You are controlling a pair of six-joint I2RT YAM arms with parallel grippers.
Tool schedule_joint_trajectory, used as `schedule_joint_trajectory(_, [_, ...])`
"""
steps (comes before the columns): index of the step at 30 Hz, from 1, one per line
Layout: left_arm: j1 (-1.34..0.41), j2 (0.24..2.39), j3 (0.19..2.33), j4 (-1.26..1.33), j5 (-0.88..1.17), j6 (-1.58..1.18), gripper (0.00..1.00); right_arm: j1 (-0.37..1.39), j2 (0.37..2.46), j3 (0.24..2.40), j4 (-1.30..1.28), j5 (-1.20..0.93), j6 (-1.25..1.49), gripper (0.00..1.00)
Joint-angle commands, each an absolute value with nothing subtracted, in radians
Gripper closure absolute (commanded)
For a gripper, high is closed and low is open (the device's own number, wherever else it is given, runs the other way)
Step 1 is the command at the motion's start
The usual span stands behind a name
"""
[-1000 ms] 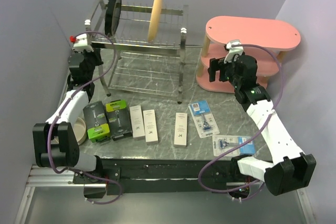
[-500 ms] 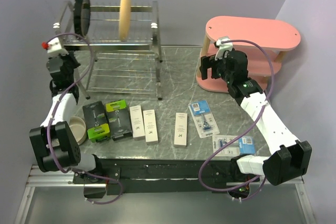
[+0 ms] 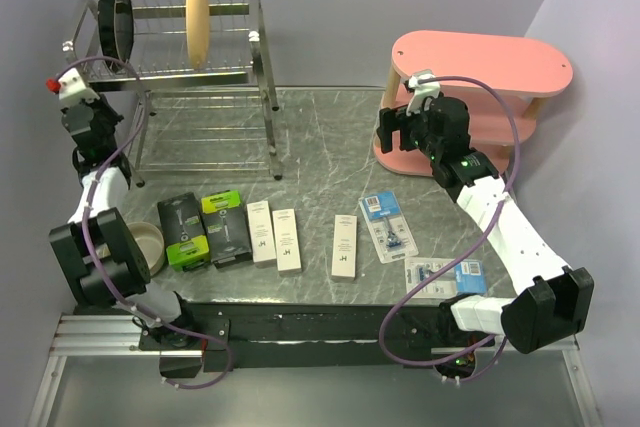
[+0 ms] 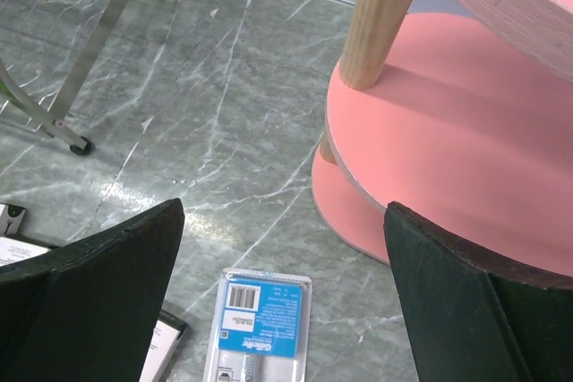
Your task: Place and organize the shaving razors onto the shelf
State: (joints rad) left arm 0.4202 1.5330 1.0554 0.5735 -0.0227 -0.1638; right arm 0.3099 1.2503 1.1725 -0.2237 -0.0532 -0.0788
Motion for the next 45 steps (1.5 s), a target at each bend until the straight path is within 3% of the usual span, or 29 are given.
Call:
schedule_joint_trajectory(1, [0.48, 1.572, 1.16, 0.667, -0.155, -0.107, 0.99, 0.318, 1.244, 1.177, -0.173, -0.041, -0.083, 0.0])
schedule_joint_trajectory(4, [0.488, 1.592, 1.17, 0.678, -0.131, -0.106, 0.99, 0.318, 1.241, 1.17, -0.172, -0.04, -0.083, 0.0])
schedule_joint_trajectory(7, [0.489, 1.554, 1.128, 0.686, -0.078, -0.112, 0.87, 0.318, 1.239, 1.17, -0.176, -0.037, -0.083, 0.0])
schedule_joint_trajectory(9, [0.488, 1.508, 1.088, 0.681, -0.008, -0.132, 0.72, 0.318, 1.232, 1.169, -0.176, -0.026, -0.084, 0.0])
schedule_joint_trajectory(11, [0.489, 1.422, 1.025, 0.667, 0.069, -0.181, 0.46, 0.316, 1.22, 1.164, -0.176, -0.014, -0.09, 0.0])
schedule_joint_trajectory(13, [0.486, 1.328, 0.98, 0.597, 0.097, -0.219, 0.35, 0.316, 1.213, 1.164, -0.187, -0.008, -0.091, 0.0])
schedule_joint_trajectory(17, [0.468, 1.189, 0.948, 0.434, 0.064, -0.218, 0.01, 0.314, 1.195, 1.181, -0.215, -0.003, -0.098, 0.0])
schedule_joint_trajectory(20, [0.468, 1.115, 0.956, 0.277, 0.09, -0.213, 0.0, 0.311, 1.186, 1.202, -0.247, -0.002, -0.092, 0.0])
schedule_joint_trajectory(25, [0.44, 1.059, 1.009, 0.049, 0.354, -0.259, 0.01, 0.227, 1.163, 1.253, -0.308, -0.023, -0.006, 0.0])
schedule_joint_trajectory(28, [0.277, 0.975, 0.976, 0.076, 0.31, -0.288, 0.0, 0.141, 1.158, 1.301, -0.324, -0.075, 0.069, 0.0])
schedule_joint_trajectory(32, [-0.161, 0.922, 0.963, 0.222, 0.2, -0.198, 0.01, 0.094, 1.164, 1.379, -0.345, -0.091, 0.095, 0.0])
schedule_joint_trajectory(37, [-0.409, 1.115, 1.075, 0.27, 0.23, -0.196, 0.01, 0.064, 1.128, 1.376, -0.322, -0.011, 0.12, 0.0])
schedule_joint_trajectory(45, [-0.632, 1.503, 1.273, 0.391, 0.104, -0.204, 0.01, 0.037, 1.091, 1.347, -0.282, 0.087, 0.121, 0.0])
